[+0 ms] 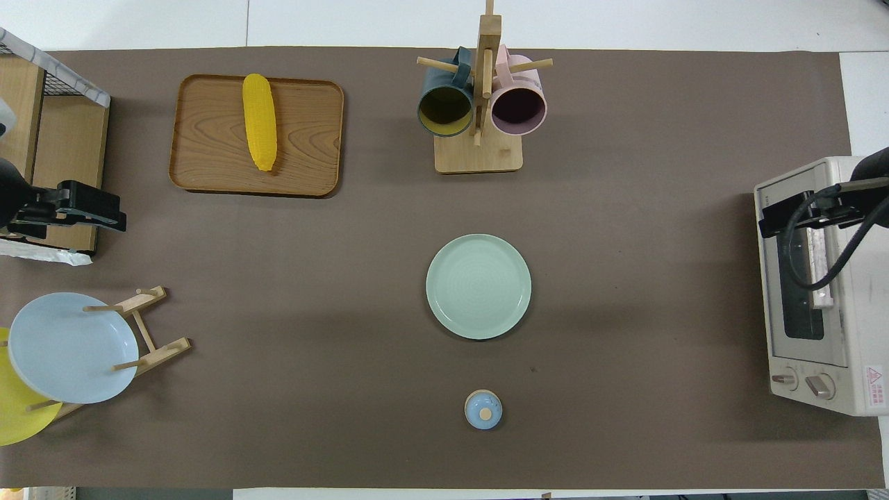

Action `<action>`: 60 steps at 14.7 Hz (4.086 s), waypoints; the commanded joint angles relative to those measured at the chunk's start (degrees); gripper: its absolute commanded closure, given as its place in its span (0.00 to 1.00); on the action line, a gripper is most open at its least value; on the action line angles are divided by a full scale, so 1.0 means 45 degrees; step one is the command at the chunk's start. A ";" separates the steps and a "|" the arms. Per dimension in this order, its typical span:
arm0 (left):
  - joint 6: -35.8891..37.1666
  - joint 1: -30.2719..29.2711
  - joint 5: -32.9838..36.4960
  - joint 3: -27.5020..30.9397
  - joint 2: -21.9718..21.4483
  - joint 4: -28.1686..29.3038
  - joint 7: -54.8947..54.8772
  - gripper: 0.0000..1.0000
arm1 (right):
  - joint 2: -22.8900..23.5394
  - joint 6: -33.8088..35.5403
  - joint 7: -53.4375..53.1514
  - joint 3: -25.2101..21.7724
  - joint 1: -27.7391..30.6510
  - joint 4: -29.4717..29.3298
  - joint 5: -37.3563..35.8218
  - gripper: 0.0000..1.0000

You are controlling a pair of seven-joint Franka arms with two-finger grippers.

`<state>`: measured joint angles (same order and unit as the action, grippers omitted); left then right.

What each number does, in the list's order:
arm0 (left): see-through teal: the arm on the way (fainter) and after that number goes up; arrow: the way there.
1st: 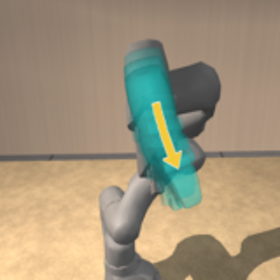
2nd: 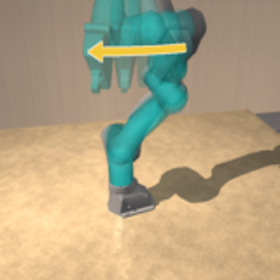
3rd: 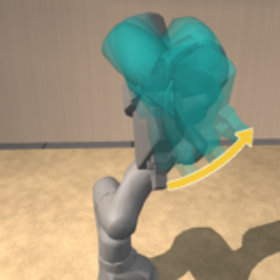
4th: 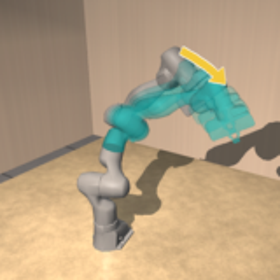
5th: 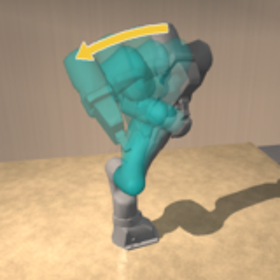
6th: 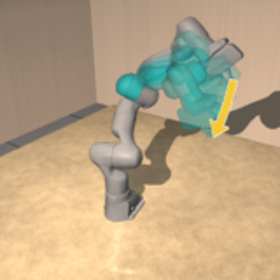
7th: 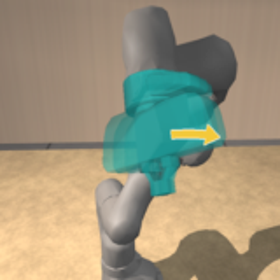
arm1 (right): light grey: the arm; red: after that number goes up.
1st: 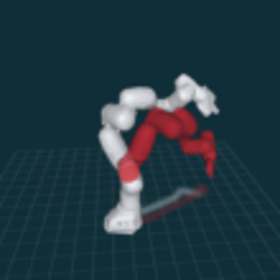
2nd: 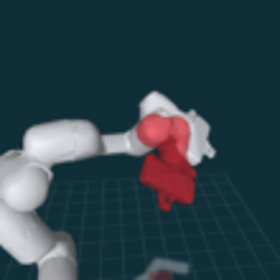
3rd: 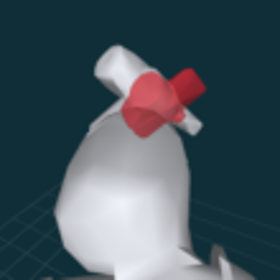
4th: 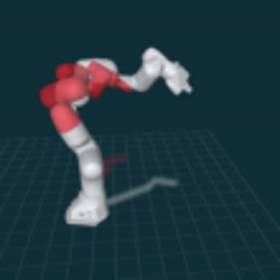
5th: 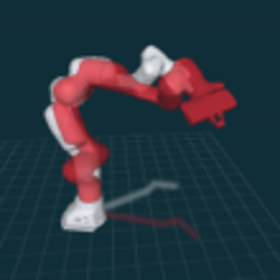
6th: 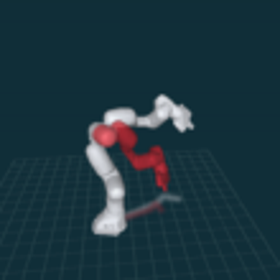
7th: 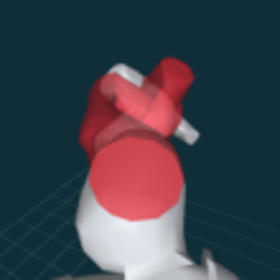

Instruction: Put corn in oven

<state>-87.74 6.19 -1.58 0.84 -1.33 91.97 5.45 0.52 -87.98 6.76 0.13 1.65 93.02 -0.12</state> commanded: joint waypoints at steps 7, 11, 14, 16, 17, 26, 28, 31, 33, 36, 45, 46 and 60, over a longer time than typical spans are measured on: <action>-0.0402 -0.0106 0.0156 -0.0109 -0.0348 0.0383 -0.0118 0.00 | 0.0119 -0.0077 -0.0212 0.0127 0.0160 -0.0184 0.0299 0.00; -0.0618 -0.0086 0.0156 -0.0109 -0.0329 0.0383 -0.0079 0.00 | 0.0080 -0.0136 -0.0251 0.0127 0.0121 -0.0067 0.0280 0.00; -0.0911 -0.0067 0.0156 -0.0128 -0.0309 0.0383 -0.0040 0.00 | 0.0001 -0.0194 -0.0078 0.0127 0.0179 0.0090 0.0280 0.00; -0.1223 -0.0067 0.0137 -0.0128 -0.0232 0.0403 -0.0040 0.00 | 0.0001 -0.0272 -0.0153 0.0127 0.0180 0.0148 0.0280 0.00; -0.1398 -0.0028 0.0117 -0.0128 -0.0077 0.0383 -0.0020 0.00 | -0.0037 -0.0466 -0.0173 0.0127 0.0161 0.0284 0.0280 0.00; -0.2648 0.0693 -0.0644 -0.0109 0.3728 -0.1527 0.0097 0.00 | -0.0953 -0.2142 -0.0384 0.0068 0.0238 0.2603 -0.0226 1.00; -0.3194 0.0676 -0.0762 -0.0109 0.4531 -0.1921 0.0097 0.00 | -0.1131 -0.2654 -0.0661 0.0068 0.0530 0.3232 -0.0791 1.00; -0.4348 0.0773 -0.0762 -0.0089 0.5274 -0.1921 0.0097 0.00 | -0.1073 -0.3687 -0.0526 0.0068 0.1505 0.4071 -0.1243 1.00; -0.4583 0.0774 -0.0742 -0.0089 0.5976 -0.2407 0.0097 0.00 | -0.1054 -0.3944 -0.0311 0.0068 0.1781 0.4347 -0.1243 1.00; -0.4681 0.0851 -0.0742 -0.0070 0.7692 -0.4025 0.0097 0.00 | -0.1015 -0.4235 -0.0252 0.0068 0.1820 0.4503 -0.1243 1.00; -0.5989 0.0774 -0.0878 -0.0011 0.9689 -0.5437 0.0097 0.00 | -0.0956 -0.4882 0.0374 0.0068 0.2465 0.5187 -0.1243 1.00; -0.6048 0.0696 -0.1285 -0.0011 0.9787 -0.5457 0.0097 0.00 | -0.0975 -0.4882 0.0374 0.0068 0.2465 0.5284 -0.1243 1.00; -0.6146 0.1495 -0.1543 0.1296 1.2523 -0.8582 0.0136 0.00 | -0.0487 -0.7888 -0.1697 0.0127 0.0746 0.7334 -0.0560 1.00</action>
<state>-114.98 11.51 -8.05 4.19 53.15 55.86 5.76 -3.10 -118.33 -0.46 0.90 3.97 123.25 -2.25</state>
